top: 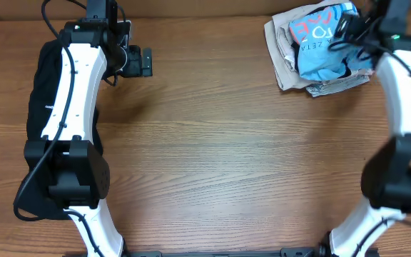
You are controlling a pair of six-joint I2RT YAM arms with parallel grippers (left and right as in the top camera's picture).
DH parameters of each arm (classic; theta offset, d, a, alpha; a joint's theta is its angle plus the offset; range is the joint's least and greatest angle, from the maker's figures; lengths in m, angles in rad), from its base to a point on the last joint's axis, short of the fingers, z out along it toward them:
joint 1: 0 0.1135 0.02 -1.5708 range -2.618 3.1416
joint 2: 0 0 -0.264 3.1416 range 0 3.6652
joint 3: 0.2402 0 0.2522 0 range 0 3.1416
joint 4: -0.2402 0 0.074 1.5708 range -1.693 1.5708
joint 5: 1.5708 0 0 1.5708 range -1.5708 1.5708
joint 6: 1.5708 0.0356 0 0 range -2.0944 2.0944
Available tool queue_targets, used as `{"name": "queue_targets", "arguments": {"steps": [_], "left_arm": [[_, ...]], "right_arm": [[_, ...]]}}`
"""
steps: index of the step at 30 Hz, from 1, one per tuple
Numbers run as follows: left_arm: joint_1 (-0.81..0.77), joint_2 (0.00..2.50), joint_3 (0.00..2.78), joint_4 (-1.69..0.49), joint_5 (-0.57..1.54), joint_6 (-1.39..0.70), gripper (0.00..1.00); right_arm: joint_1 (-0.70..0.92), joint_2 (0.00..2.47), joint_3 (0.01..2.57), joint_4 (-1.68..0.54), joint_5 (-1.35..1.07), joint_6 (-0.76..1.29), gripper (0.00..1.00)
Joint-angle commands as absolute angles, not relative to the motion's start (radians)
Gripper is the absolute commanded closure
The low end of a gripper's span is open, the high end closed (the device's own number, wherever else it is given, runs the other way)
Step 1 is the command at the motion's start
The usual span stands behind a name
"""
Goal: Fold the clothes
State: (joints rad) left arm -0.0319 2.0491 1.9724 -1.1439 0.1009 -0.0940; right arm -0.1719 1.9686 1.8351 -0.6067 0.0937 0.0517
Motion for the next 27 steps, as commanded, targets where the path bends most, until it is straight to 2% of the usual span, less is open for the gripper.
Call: {"name": "queue_targets", "arguments": {"steps": [1, 13, 21, 27], "left_arm": [[-0.033, 2.042, 1.971, -1.144, 0.097, -0.075, 0.0], [-0.033, 2.042, 1.971, -1.144, 0.097, -0.075, 0.0], [-0.033, 2.042, 1.971, -1.144, 0.097, -0.075, 0.0], [-0.033, 2.042, 1.971, -1.144, 0.097, -0.075, 0.0]], "right_arm": [[-0.13, 1.709, 1.984, -0.678, 0.083, 0.056, 0.0], [0.082, 1.217, 2.01, -0.799, -0.245, 0.056, 0.0], [0.085, 1.078, 2.01, -0.8, -0.245, 0.056, 0.0], [0.085, 1.066, 2.01, -0.81, -0.245, 0.056, 0.0]]}}
